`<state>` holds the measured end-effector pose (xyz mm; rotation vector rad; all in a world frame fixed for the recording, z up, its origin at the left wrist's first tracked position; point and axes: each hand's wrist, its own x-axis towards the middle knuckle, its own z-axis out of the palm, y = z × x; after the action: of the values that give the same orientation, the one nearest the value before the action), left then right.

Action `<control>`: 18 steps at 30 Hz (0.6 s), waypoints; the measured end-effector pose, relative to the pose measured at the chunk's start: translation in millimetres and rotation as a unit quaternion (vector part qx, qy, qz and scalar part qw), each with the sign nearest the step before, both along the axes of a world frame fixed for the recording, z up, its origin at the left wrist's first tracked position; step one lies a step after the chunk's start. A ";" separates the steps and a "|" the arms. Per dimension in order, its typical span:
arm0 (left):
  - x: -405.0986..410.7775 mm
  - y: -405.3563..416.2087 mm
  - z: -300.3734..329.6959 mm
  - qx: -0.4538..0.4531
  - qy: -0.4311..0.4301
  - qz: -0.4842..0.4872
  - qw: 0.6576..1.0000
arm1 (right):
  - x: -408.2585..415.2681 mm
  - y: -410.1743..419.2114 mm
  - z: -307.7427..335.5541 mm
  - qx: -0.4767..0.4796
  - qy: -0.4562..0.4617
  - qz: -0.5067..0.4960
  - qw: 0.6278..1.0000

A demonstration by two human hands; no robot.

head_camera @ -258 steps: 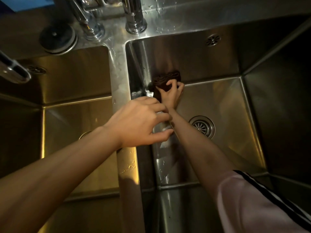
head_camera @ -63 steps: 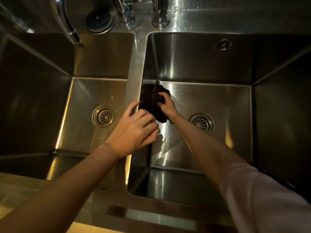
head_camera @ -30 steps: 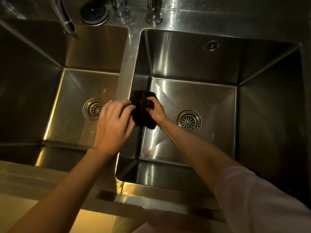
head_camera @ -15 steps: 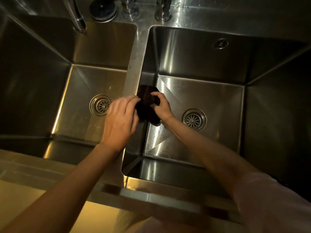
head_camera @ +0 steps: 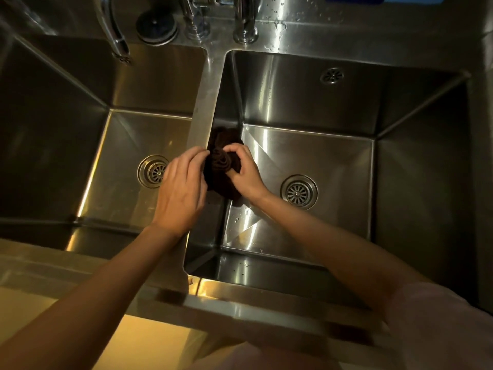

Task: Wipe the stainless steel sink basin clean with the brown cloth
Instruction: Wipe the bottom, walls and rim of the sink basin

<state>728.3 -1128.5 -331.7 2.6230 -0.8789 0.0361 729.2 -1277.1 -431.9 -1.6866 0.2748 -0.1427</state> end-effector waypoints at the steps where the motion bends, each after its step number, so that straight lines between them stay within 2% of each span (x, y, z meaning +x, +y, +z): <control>1: 0.3 -0.3 0.0 0.004 -0.004 -0.004 1.000 | 0.5 1.3 -9.1 -0.008 0.028 0.004 1.000; 5: 2.4 -0.2 -2.2 0.024 -0.028 -0.019 0.999 | 4.0 0.1 -46.3 -0.057 0.133 0.038 0.989; 9: 4.0 0.7 -6.3 0.042 -0.048 -0.032 0.997 | 8.6 -4.1 -71.7 -0.089 0.195 0.065 0.975; 15: 4.8 0.9 -7.7 0.039 -0.058 -0.032 0.997 | 11.8 -4.8 -78.3 -0.066 0.213 0.051 0.974; 18: 4.1 0.7 -6.6 0.037 -0.055 -0.029 0.997 | 4.4 -1.6 -68.4 -0.063 0.179 0.040 0.981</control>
<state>732.5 -1127.8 -338.3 2.6841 -1.0125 0.1371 733.6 -1278.7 -500.3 -1.8422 0.4736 0.2099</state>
